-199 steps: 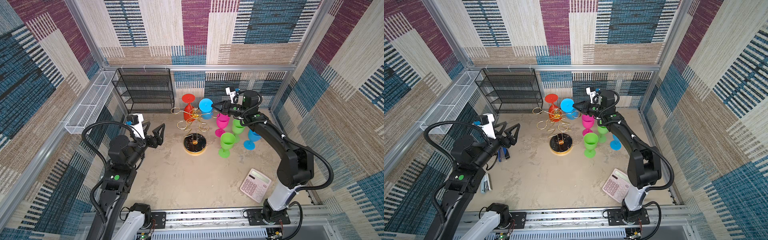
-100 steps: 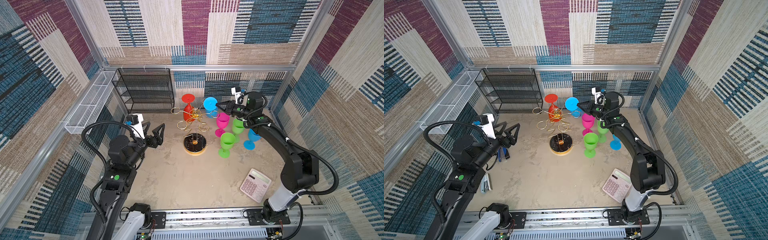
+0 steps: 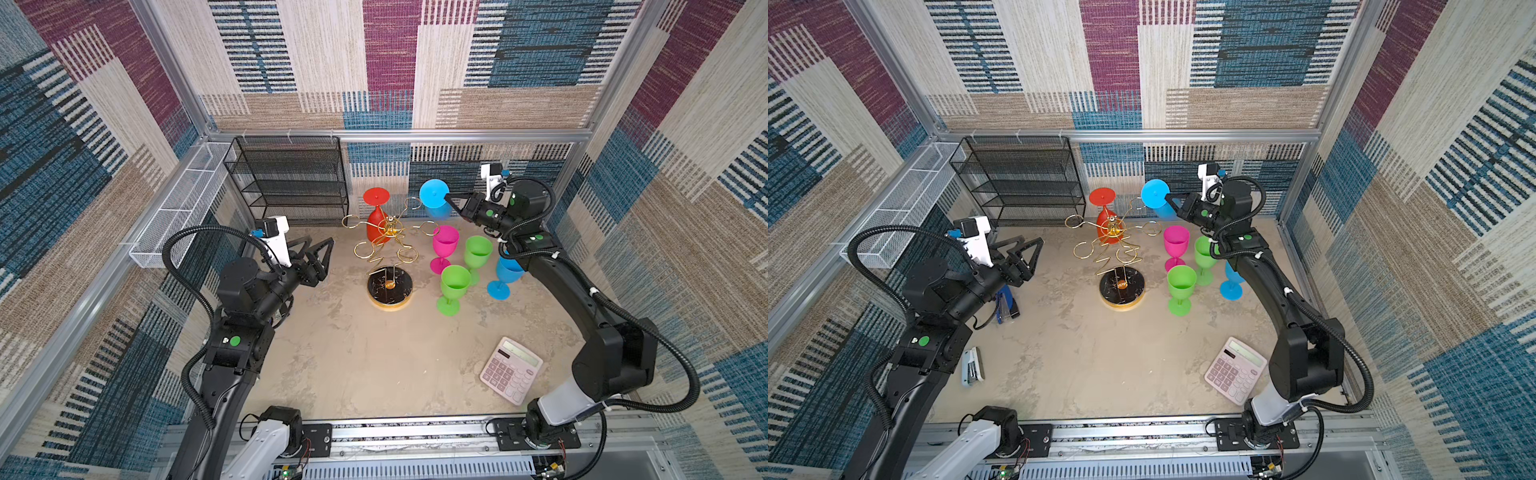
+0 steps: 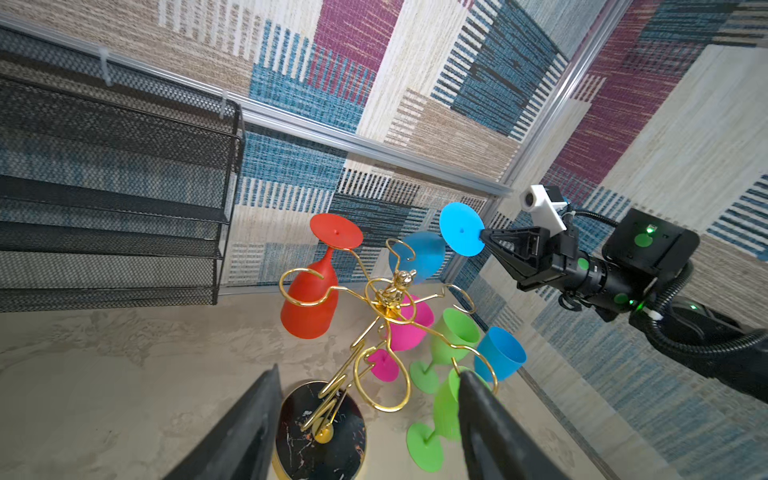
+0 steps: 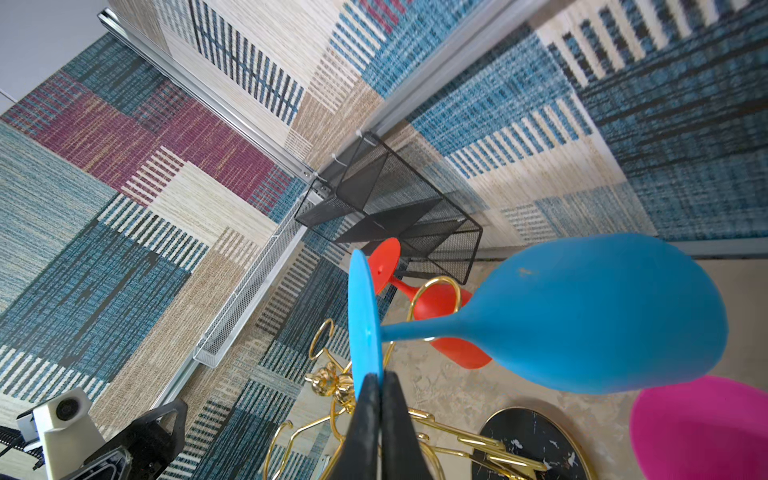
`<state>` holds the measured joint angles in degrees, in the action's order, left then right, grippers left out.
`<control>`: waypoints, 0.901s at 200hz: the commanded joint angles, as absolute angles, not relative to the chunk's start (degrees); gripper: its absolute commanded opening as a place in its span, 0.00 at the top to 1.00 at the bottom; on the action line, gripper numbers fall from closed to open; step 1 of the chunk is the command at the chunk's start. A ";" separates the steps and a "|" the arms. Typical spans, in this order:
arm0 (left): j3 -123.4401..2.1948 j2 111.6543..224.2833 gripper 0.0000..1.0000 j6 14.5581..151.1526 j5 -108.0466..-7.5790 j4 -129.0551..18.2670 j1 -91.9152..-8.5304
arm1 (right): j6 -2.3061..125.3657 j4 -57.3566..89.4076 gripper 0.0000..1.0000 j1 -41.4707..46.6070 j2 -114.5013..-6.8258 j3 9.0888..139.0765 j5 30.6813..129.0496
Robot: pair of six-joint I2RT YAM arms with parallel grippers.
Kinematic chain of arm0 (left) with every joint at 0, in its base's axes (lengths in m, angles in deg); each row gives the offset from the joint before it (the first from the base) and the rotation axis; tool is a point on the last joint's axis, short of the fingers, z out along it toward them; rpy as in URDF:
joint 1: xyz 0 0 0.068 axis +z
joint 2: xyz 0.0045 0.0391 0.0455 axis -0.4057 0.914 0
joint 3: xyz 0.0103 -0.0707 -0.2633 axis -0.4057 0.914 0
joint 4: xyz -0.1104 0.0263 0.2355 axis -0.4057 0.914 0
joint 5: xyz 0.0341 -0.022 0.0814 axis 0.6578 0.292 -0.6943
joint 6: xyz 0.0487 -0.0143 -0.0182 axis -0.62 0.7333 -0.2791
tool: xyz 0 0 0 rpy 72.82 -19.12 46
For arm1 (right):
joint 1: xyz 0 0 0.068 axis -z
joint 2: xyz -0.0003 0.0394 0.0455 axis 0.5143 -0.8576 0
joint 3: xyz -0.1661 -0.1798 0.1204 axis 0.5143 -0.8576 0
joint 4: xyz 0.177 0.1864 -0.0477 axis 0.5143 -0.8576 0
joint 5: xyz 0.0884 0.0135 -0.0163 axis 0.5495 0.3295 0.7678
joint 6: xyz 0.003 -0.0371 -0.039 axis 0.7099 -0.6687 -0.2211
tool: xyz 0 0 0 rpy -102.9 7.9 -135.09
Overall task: Take the wine glass off the wine glass rack
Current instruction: 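Carry the blue glass toward the left gripper while left reaches toward it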
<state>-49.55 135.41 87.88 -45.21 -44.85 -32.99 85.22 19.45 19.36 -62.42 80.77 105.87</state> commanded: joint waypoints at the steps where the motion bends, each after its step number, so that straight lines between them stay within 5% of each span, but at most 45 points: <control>1: -51.28 137.16 0.35 91.53 -36.02 -48.19 -32.90 | 80.90 18.46 1.00 19.44 -59.78 81.46 101.89; 65: -52.39 145.85 0.44 105.86 -17.59 -67.20 -32.95 | 73.00 12.19 1.00 19.44 -53.34 84.14 104.13; 180: -58.27 155.78 0.48 113.01 -14.50 -77.71 -38.21 | 65.19 6.83 1.00 10.85 -48.27 87.36 107.69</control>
<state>-56.85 154.75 111.94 -14.78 -74.94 -36.86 66.77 7.21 12.91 -48.61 86.67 107.37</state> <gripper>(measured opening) 0.523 0.058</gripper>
